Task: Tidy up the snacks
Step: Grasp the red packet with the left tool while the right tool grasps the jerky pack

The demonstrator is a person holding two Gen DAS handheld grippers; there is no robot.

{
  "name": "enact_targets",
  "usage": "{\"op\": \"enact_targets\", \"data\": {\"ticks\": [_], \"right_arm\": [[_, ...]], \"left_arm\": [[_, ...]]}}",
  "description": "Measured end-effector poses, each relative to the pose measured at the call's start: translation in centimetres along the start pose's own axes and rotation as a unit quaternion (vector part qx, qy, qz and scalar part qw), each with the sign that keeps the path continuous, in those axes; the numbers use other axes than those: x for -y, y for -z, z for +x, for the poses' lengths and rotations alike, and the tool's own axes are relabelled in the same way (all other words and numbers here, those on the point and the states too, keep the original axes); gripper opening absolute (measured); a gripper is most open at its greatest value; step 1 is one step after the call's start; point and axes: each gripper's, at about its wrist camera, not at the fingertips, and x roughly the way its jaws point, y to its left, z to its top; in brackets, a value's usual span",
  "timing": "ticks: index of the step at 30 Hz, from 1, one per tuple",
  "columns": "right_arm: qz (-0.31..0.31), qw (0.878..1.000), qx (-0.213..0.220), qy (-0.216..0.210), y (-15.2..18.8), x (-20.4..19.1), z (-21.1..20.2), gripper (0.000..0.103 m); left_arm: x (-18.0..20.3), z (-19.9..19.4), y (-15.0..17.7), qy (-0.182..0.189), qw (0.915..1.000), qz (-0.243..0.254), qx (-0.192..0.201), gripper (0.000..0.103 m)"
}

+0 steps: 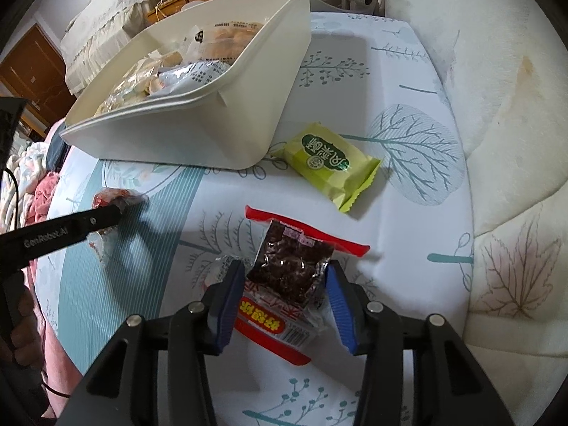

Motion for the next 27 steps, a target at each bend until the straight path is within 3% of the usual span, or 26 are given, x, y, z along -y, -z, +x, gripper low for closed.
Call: {"op": "enact_targets", "data": {"ticks": [4, 10, 12, 14, 16, 18, 27], "right_arm": [[0.001, 1.0, -0.017, -0.007, 0.3, -0.5, 0.0, 0.047], [0.009, 0.999, -0.037, -0.016, 0.8, -1.4, -0.2, 0.046], [0.016, 0.999, -0.04, -0.02, 1.0, -1.7, -0.2, 0.046], [0.021, 0.999, -0.04, -0.02, 1.1, -1.9, -0.4, 0.046], [0.026, 0.999, -0.037, -0.018, 1.3, -2.2, -0.7, 0.046], [0.032, 0.999, -0.032, -0.015, 1.4, -2.5, -1.0, 0.046], [0.064, 0.998, -0.014, 0.008, 2.0, -4.0, -2.8, 0.046]], "left_arm": [[0.2, -1.5, 0.2, 0.009, 0.9999, 0.004, 0.004, 0.017], [-1.1, -2.9, 0.3, 0.038, 0.9993, 0.0, 0.007, 0.017], [-1.9, -3.0, 0.3, 0.052, 0.9986, -0.001, 0.003, 0.024], [-2.6, -3.1, 0.2, 0.066, 0.9978, -0.001, 0.002, 0.035], [-3.2, -2.7, 0.0, 0.075, 0.9972, 0.006, -0.003, 0.055], [-3.5, -2.1, -0.5, 0.078, 0.9967, 0.017, -0.014, 0.062], [-2.7, 1.4, -1.9, 0.078, 0.9916, 0.073, -0.072, 0.066]]}}
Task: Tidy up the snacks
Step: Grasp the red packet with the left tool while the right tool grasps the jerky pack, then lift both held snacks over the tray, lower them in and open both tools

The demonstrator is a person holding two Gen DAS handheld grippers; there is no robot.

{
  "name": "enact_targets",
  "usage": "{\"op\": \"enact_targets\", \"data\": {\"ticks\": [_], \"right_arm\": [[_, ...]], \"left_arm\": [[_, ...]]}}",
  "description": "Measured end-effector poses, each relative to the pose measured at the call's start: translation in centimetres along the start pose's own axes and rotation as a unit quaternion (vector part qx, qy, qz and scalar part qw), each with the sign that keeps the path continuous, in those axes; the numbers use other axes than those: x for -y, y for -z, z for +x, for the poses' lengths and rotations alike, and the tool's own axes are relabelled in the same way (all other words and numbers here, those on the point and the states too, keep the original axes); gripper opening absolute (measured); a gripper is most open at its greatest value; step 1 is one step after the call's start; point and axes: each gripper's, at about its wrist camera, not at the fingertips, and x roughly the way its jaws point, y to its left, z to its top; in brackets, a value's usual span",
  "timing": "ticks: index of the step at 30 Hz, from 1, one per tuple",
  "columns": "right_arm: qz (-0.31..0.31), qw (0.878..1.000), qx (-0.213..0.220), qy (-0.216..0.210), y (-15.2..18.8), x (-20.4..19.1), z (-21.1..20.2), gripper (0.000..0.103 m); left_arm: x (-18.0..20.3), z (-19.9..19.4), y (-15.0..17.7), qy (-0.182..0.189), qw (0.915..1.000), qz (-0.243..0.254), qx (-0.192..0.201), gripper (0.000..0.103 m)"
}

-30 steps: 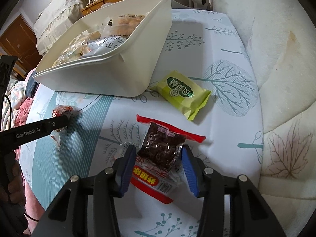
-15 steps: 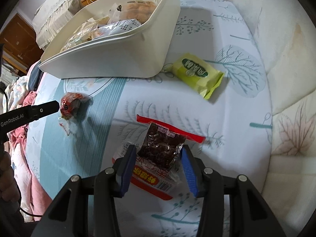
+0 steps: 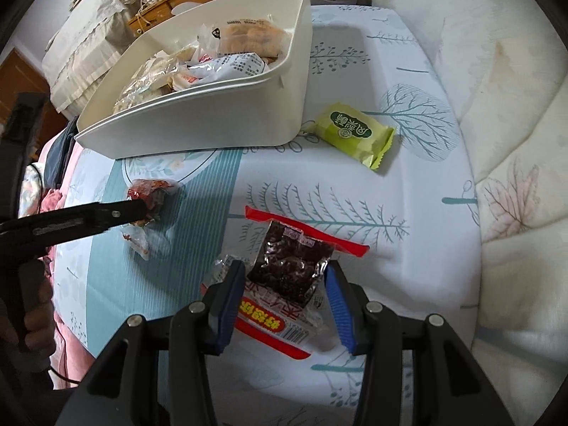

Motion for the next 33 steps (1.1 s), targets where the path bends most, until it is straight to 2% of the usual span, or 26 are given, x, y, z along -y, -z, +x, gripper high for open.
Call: {"op": "enact_targets", "data": {"ticks": [3, 12, 14, 15, 19, 26, 33], "right_arm": [[0.008, 1.0, 0.005, 0.009, 0.4, -0.7, -0.6, 0.046], [0.025, 0.999, 0.018, 0.024, 1.1, -2.6, -1.7, 0.047], [0.027, 0.999, 0.023, 0.026, 1.0, -3.1, -1.9, 0.047], [0.028, 0.999, 0.025, 0.027, 1.0, -3.4, -2.0, 0.046], [0.031, 0.998, 0.035, 0.029, 0.8, -4.1, -2.5, 0.046], [0.031, 0.998, 0.053, 0.029, 0.0, -5.6, -3.3, 0.047], [0.03, 0.996, 0.084, 0.021, -2.2, -7.7, -4.3, 0.047]], "left_arm": [[-0.2, 0.8, -0.6, -0.01, 0.9999, 0.008, -0.011, 0.066], [-0.6, 1.4, -1.8, 0.009, 0.9989, 0.042, -0.019, 0.066], [-0.8, 1.5, -2.2, 0.019, 0.9986, 0.043, -0.023, 0.063], [-0.9, 1.5, -2.4, 0.026, 0.9984, 0.045, -0.024, 0.056], [-1.3, 1.4, -2.9, 0.032, 0.9976, 0.056, -0.027, 0.054], [-2.7, -0.9, -3.5, 0.036, 0.9971, 0.064, -0.022, 0.054], [-4.6, -4.9, -3.7, 0.042, 0.9956, 0.082, -0.015, 0.054]]}}
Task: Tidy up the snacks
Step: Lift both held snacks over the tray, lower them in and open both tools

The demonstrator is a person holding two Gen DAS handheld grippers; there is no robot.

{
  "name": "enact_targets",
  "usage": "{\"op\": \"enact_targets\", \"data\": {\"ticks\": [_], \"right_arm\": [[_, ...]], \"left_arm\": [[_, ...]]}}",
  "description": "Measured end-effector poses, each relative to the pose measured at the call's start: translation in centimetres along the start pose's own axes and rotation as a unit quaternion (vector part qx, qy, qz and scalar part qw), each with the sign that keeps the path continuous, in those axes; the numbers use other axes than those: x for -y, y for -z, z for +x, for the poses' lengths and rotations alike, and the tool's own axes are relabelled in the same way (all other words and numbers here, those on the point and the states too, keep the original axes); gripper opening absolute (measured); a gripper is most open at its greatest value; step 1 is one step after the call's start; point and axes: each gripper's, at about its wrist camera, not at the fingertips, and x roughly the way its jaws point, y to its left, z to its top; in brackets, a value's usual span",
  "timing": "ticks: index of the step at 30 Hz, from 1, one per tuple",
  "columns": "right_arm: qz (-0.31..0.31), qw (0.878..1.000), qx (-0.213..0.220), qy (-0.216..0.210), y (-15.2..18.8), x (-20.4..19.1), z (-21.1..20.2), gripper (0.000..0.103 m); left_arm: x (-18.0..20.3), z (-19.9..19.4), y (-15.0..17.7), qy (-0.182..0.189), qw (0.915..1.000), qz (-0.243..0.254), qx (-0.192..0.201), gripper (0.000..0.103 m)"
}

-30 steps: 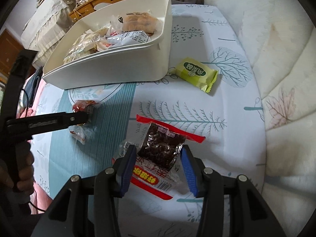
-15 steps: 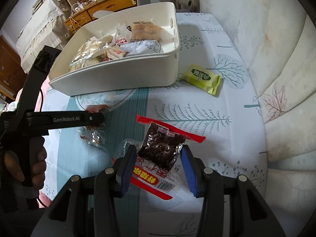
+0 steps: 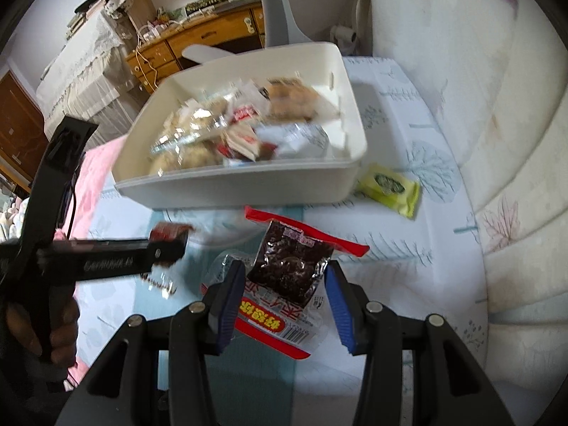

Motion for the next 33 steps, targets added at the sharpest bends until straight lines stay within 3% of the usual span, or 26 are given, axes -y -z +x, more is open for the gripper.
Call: {"op": "enact_targets", "data": {"ticks": [10, 20, 33], "right_arm": [[-0.012, 0.999, 0.05, -0.007, -3.4, -3.7, -0.6, 0.047], [-0.017, 0.994, 0.109, -0.006, -7.0, -6.4, -0.3, 0.047], [0.0, 0.989, 0.149, -0.019, -8.9, -7.2, 1.1, 0.047]], "left_arm": [[-1.9, -6.1, -0.7, 0.004, 0.9992, 0.039, 0.005, 0.054], [-3.4, -9.8, -4.4, 0.004, 0.9973, 0.062, 0.04, 0.054], [-3.9, -9.6, -8.4, 0.016, 0.9915, 0.066, 0.11, 0.054]]}}
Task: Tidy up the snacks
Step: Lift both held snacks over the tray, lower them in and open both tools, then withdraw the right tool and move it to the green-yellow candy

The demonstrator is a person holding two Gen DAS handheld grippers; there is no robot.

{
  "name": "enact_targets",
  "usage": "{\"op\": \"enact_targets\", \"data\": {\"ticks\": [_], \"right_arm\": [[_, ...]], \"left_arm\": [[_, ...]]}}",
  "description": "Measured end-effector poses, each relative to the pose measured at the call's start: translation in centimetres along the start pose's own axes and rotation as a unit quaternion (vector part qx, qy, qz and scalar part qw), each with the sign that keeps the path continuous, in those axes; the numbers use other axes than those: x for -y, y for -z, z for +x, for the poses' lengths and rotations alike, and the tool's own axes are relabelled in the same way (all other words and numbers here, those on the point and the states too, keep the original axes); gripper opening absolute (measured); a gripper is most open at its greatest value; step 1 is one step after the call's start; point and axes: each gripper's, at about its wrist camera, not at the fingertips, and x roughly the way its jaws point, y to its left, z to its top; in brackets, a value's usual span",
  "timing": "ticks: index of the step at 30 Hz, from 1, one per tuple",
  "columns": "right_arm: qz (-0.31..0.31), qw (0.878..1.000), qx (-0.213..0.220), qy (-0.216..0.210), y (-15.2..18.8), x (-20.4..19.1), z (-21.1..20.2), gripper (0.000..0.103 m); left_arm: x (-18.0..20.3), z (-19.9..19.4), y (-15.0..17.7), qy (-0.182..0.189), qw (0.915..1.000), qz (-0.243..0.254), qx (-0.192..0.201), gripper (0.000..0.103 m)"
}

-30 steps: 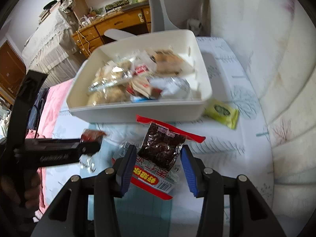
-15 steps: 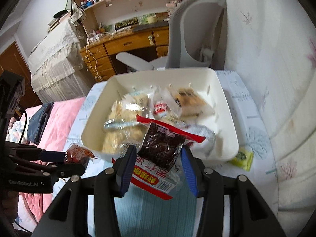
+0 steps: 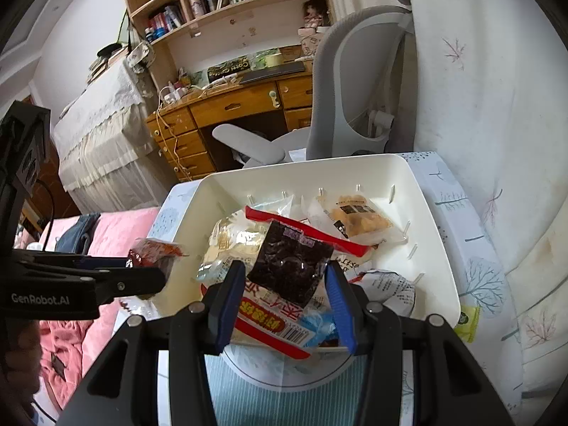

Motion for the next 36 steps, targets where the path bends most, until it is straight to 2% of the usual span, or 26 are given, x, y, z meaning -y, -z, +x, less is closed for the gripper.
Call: {"op": "enact_targets", "data": {"ticks": [3, 4, 5, 6, 7, 8, 12, 20, 36], "right_arm": [[0.002, 1.0, 0.001, -0.004, -0.2, 0.0, 0.1, 0.048], [0.001, 1.0, 0.001, -0.004, -0.2, 0.1, 0.0, 0.048], [0.001, 1.0, 0.0, -0.004, -0.1, 0.2, 0.0, 0.049], [0.002, 1.0, -0.002, -0.004, -0.2, 0.2, -0.1, 0.05], [0.002, 1.0, -0.005, -0.003, -0.2, 0.3, -0.2, 0.053], [0.002, 1.0, -0.009, -0.001, -0.3, 0.4, -0.2, 0.059], [-0.001, 1.0, -0.014, 0.002, -0.2, 1.0, -1.0, 0.069], [-0.016, 0.999, -0.035, 0.011, 0.4, 3.1, -3.0, 0.07], [-0.077, 0.995, -0.06, 0.01, 0.7, 9.7, -6.1, 0.071]], "left_arm": [[0.0, 0.5, -0.2, 0.0, 1.0, -0.008, 0.001, 0.055], [0.1, 0.5, -0.3, 0.001, 1.0, -0.009, 0.003, 0.059], [0.2, 0.4, -0.4, 0.003, 0.9999, -0.01, 0.006, 0.064], [0.3, 0.4, -0.4, 0.003, 0.9999, -0.01, 0.008, 0.079], [0.5, 0.2, -0.3, -0.007, 0.9998, -0.01, 0.013, 0.087], [0.6, 0.1, -0.3, -0.017, 0.9997, -0.01, 0.016, 0.088], [1.3, -0.1, -0.2, -0.039, 0.9991, -0.011, 0.015, 0.088], [3.2, -1.4, 1.1, -0.043, 0.9984, -0.03, 0.023, 0.088], [10.9, -1.7, 5.4, -0.062, 0.9954, -0.071, 0.018, 0.088]]}}
